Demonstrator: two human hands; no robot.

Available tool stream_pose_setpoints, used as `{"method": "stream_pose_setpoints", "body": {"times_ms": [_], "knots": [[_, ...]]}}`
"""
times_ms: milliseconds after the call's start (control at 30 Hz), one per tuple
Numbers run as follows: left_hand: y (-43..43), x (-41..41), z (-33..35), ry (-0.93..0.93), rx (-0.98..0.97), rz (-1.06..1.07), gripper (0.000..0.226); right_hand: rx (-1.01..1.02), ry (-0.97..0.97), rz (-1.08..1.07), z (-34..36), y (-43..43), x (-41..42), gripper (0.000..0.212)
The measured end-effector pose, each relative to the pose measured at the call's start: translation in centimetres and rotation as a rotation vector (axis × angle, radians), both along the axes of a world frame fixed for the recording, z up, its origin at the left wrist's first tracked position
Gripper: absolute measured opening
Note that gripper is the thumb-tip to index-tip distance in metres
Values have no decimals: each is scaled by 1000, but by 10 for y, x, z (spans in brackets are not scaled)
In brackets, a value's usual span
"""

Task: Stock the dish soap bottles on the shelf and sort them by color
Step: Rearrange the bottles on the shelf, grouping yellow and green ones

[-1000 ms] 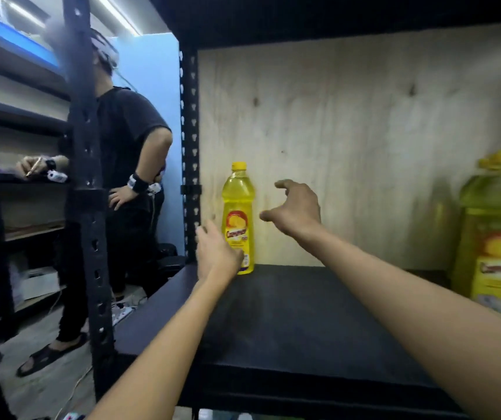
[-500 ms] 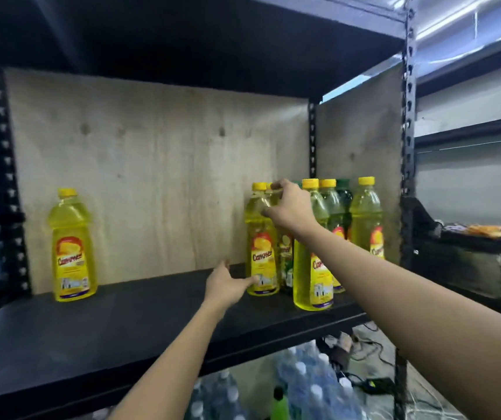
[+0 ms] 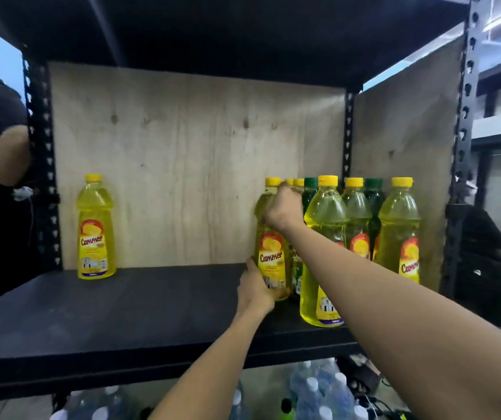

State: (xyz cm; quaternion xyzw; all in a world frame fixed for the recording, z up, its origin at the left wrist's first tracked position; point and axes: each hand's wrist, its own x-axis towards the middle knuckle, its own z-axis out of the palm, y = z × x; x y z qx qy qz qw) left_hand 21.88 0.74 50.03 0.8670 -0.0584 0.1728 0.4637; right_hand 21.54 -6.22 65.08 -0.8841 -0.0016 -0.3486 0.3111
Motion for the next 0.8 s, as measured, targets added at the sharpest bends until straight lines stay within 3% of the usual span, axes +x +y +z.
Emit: {"method": "stream_pose_setpoints", "body": {"times_ms": [300,700,800], "knots": [[65,-12,7,-69,80,43,89,14,-199,85,-14,27,-15,61],[307,-17,9,-107,140,302,96,47,-188,354,-13,252,4,69],[347,-9,3,-80,76,339,84,17,-193,423,-14,296,13,70]]}}
